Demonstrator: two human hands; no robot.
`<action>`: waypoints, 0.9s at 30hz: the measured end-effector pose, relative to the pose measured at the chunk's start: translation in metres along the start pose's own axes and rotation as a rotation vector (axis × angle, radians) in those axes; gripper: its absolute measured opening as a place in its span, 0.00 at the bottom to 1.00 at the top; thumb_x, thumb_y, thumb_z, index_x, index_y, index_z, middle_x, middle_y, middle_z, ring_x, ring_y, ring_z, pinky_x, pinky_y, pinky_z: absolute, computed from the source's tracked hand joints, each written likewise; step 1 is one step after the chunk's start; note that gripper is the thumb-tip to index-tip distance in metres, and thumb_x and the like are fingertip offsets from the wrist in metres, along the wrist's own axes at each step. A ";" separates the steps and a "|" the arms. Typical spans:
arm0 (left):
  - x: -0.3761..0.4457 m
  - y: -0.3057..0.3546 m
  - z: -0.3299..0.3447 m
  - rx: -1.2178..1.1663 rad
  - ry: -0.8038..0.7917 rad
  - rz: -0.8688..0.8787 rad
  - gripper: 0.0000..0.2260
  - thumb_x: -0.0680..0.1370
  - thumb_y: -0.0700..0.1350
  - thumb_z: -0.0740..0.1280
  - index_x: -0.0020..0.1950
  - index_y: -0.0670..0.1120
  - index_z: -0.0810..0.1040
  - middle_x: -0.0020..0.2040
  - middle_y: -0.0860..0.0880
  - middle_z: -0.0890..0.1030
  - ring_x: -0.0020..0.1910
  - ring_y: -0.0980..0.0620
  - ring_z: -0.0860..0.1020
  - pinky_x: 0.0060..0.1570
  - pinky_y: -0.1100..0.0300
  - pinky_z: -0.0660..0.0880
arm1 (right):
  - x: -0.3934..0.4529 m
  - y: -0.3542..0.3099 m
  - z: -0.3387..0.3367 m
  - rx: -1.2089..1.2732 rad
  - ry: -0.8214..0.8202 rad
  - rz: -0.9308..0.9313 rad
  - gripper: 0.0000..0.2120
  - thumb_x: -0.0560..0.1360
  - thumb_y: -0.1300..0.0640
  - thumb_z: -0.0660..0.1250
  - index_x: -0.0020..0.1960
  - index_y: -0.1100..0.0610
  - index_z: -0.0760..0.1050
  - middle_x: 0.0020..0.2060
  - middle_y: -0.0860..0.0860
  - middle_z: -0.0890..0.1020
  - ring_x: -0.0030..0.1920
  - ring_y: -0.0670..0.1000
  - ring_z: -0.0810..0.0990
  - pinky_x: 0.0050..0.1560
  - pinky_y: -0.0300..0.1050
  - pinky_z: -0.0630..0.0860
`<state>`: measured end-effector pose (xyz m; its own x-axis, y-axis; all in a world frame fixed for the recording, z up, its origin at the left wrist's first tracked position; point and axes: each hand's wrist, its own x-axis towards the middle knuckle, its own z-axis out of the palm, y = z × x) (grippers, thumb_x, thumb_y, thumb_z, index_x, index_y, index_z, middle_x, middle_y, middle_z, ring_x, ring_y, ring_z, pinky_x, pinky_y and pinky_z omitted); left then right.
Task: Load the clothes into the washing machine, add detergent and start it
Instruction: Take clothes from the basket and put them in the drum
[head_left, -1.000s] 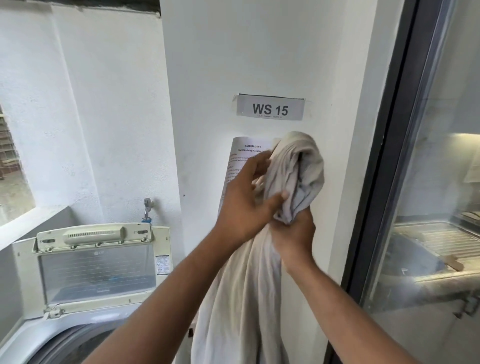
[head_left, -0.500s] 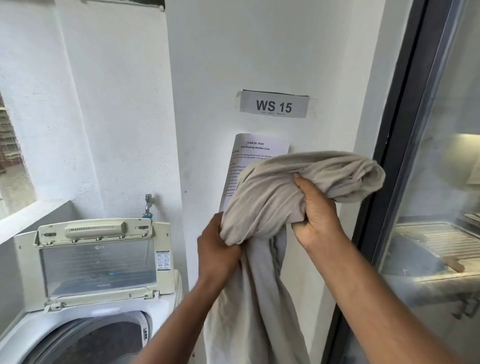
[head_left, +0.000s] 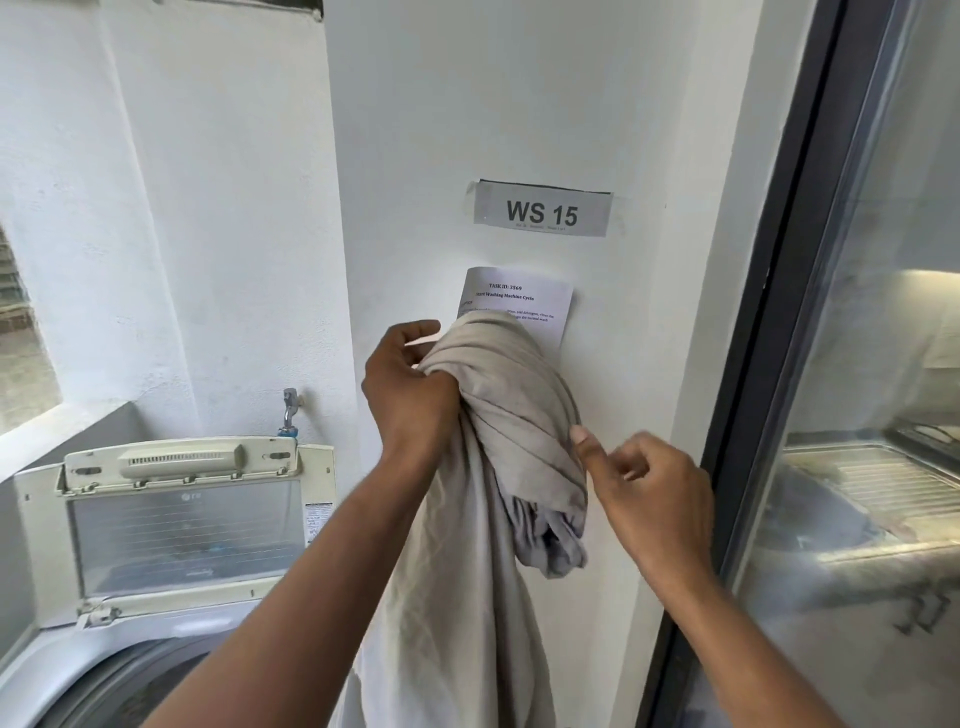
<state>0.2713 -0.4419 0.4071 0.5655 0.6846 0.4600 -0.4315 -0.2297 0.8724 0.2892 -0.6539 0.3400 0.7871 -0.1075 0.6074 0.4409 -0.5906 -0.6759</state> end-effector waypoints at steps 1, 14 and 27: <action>0.000 0.004 0.002 -0.006 0.003 0.001 0.26 0.63 0.39 0.58 0.57 0.50 0.83 0.46 0.51 0.86 0.46 0.51 0.85 0.51 0.52 0.83 | -0.001 -0.003 0.001 0.042 0.015 -0.055 0.30 0.68 0.21 0.66 0.47 0.48 0.79 0.41 0.42 0.83 0.40 0.45 0.82 0.43 0.53 0.82; -0.035 0.026 0.045 -0.051 -0.381 0.184 0.20 0.73 0.36 0.74 0.64 0.46 0.81 0.55 0.50 0.86 0.54 0.53 0.85 0.59 0.51 0.83 | -0.018 -0.032 0.071 0.383 -0.083 0.136 0.32 0.60 0.36 0.71 0.61 0.48 0.81 0.51 0.42 0.87 0.54 0.44 0.85 0.50 0.40 0.81; -0.086 -0.090 -0.041 0.246 -0.553 0.069 0.62 0.61 0.60 0.86 0.85 0.57 0.51 0.82 0.62 0.60 0.81 0.65 0.60 0.79 0.59 0.62 | 0.034 -0.052 0.044 1.052 0.176 0.593 0.25 0.66 0.57 0.79 0.61 0.59 0.80 0.56 0.53 0.87 0.54 0.52 0.87 0.60 0.56 0.84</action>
<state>0.2329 -0.4514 0.2826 0.8519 0.2163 0.4769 -0.3425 -0.4587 0.8199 0.3119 -0.5916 0.3777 0.9518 -0.2953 0.0832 0.2316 0.5138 -0.8261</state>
